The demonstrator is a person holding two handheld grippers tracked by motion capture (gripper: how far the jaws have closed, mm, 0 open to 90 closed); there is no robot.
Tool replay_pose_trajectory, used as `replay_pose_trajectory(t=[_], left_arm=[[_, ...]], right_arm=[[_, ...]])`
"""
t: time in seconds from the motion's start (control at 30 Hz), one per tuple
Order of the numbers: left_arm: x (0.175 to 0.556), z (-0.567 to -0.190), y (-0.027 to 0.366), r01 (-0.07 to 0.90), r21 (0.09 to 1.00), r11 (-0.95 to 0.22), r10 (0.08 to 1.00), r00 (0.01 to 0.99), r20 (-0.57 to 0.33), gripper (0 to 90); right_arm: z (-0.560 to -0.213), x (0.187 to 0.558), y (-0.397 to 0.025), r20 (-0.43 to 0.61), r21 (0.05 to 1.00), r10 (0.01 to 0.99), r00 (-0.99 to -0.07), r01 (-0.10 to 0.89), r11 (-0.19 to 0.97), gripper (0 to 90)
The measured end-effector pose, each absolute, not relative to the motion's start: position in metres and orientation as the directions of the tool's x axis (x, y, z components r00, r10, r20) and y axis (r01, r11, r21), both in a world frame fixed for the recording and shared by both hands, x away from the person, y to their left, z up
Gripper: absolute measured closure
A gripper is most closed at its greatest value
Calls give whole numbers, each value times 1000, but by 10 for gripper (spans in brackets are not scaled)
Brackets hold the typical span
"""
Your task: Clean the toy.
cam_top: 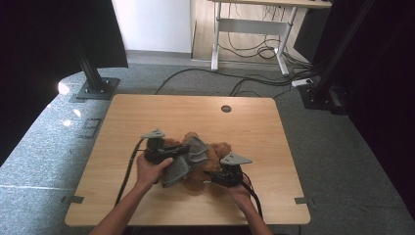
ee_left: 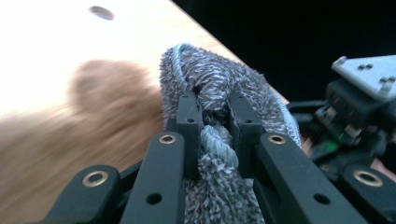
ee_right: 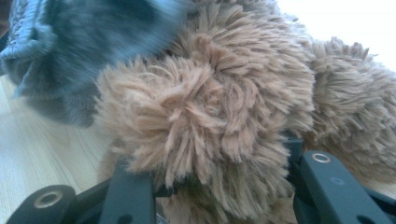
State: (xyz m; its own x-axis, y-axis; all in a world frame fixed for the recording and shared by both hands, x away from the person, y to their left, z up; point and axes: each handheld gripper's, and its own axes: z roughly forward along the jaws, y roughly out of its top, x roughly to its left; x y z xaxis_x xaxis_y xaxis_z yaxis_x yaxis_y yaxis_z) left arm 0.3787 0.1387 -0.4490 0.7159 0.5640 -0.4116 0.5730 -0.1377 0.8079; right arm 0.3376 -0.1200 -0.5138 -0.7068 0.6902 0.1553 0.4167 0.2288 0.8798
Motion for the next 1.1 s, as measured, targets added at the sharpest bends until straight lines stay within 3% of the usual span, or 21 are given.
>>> replay_pose_trajectory(t=[0.2,0.3,0.37,0.83,1.1], left_arm=[[388,-443,86,549,807,-215,573,741,-351,761],[391,-448,73,524,802,-287,619,741,-263,758],[393,-452,75,535,794,-288,627,732,-266,761],[395,-463,163,583,794,-170,743,605,-285,767],[403,-470,232,630,776,8,776,486,-403,768]], right_arm=[[-516,333,-119,124,887,697,-706,394,241,559],[-517,333,-119,120,887,702,-702,394,242,559],[-519,332,-120,113,887,703,-702,390,247,559],[-521,327,-119,77,896,699,-711,357,265,571],[-521,323,-118,61,900,689,-722,339,276,581]])
